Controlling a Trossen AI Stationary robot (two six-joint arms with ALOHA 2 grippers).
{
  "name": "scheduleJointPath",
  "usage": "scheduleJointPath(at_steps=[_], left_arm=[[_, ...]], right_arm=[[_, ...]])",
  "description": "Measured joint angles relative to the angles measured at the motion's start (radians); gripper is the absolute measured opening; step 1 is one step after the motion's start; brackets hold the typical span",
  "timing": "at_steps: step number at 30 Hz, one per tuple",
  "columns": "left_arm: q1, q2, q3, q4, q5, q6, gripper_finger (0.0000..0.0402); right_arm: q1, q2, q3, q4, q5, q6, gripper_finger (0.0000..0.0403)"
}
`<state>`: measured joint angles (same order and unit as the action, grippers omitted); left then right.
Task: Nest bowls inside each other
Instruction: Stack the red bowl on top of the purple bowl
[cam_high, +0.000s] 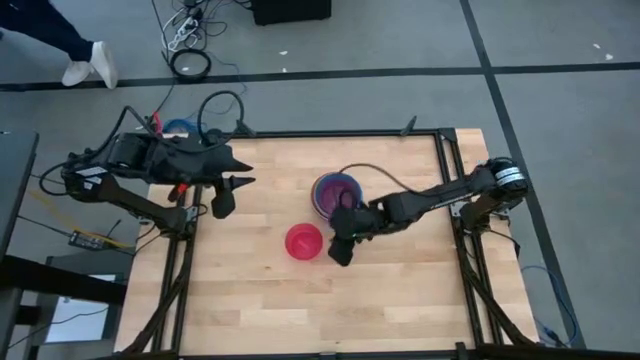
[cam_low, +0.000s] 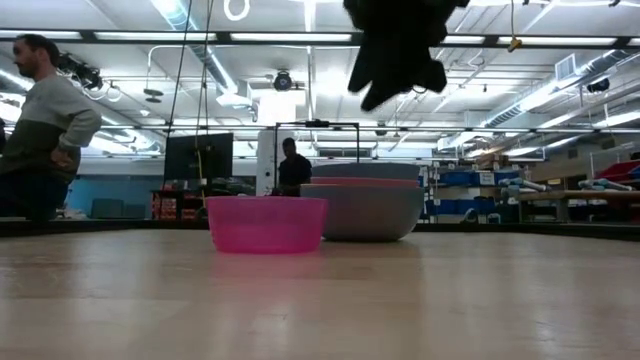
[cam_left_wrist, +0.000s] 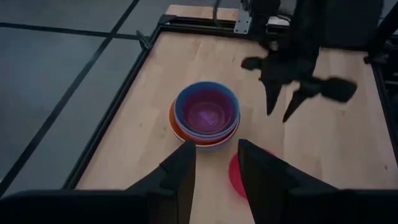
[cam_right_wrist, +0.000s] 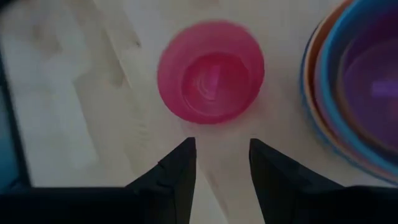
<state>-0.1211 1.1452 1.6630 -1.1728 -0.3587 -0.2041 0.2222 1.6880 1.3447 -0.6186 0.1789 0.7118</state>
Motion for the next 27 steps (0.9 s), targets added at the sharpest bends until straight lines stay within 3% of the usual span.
scheduleJointPath(at_steps=[14,27], left_arm=[[0.000,0.001,0.000,-0.003,0.000,-0.014,0.0129],[0.000,0.001,0.000,-0.033,0.000,-0.011,0.0129]], right_arm=[[0.002,0.195,-0.001,0.123,-0.023,0.075,0.0155],[-0.031,0.220,-0.001,0.179,0.051,0.124,0.0178]])
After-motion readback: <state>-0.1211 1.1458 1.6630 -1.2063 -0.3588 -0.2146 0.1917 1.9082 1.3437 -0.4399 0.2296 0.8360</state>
